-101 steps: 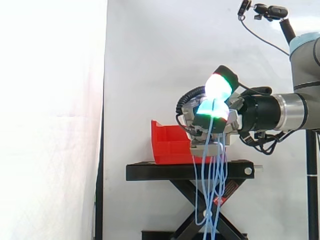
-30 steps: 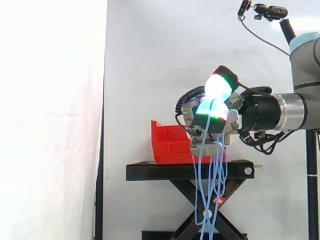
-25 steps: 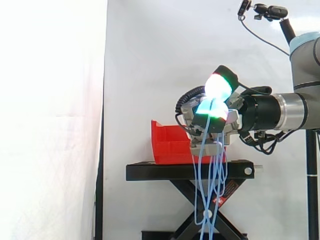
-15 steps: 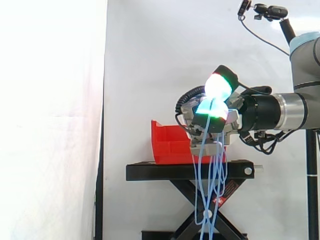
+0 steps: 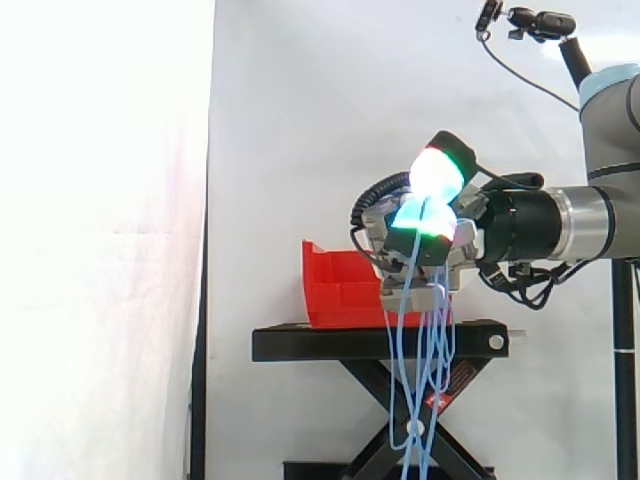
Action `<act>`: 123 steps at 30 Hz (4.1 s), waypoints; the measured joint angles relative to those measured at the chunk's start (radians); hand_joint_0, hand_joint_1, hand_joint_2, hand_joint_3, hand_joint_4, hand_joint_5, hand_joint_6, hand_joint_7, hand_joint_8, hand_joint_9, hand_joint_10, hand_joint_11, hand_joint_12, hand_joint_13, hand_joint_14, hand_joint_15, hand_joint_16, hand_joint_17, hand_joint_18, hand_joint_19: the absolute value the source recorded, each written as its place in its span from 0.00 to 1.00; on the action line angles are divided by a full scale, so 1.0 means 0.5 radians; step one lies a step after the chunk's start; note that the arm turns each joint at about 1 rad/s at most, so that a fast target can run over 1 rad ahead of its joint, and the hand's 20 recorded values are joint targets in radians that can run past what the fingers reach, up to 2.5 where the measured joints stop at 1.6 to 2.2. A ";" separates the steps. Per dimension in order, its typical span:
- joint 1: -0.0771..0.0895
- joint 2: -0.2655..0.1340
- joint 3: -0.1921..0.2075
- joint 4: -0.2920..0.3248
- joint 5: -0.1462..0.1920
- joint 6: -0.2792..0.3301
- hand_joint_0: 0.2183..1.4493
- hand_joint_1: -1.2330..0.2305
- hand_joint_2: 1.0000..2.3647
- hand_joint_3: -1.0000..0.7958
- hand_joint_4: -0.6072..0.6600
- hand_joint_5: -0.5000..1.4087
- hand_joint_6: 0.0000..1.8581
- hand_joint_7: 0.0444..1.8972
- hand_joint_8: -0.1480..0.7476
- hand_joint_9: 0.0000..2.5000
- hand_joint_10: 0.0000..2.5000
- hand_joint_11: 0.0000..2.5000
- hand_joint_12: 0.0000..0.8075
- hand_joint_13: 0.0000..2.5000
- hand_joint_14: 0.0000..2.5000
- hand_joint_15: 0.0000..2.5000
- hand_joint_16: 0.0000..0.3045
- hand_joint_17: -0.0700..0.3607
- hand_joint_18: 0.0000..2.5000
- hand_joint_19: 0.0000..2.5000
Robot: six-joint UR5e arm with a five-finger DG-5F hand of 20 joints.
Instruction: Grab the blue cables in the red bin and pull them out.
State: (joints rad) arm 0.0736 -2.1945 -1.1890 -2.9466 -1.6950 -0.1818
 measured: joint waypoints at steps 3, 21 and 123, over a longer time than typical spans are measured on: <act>0.000 0.000 0.000 0.000 0.000 0.000 0.61 0.18 0.00 0.01 0.62 0.79 0.35 0.31 0.43 0.65 0.01 0.47 0.37 0.64 0.49 0.43 0.13 0.37 0.44 0.49; 0.000 0.000 0.000 0.001 0.000 0.000 0.61 0.18 0.00 0.01 0.62 0.79 0.34 0.32 0.42 0.64 0.01 0.48 0.37 0.64 0.47 0.44 0.13 0.37 0.44 0.49; 0.000 0.001 0.000 0.001 0.000 0.000 0.61 0.18 0.00 0.00 0.62 0.79 0.33 0.32 0.43 0.63 0.01 0.49 0.37 0.64 0.46 0.45 0.13 0.37 0.43 0.49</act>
State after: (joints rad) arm 0.0735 -2.1942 -1.1891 -2.9462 -1.6950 -0.1817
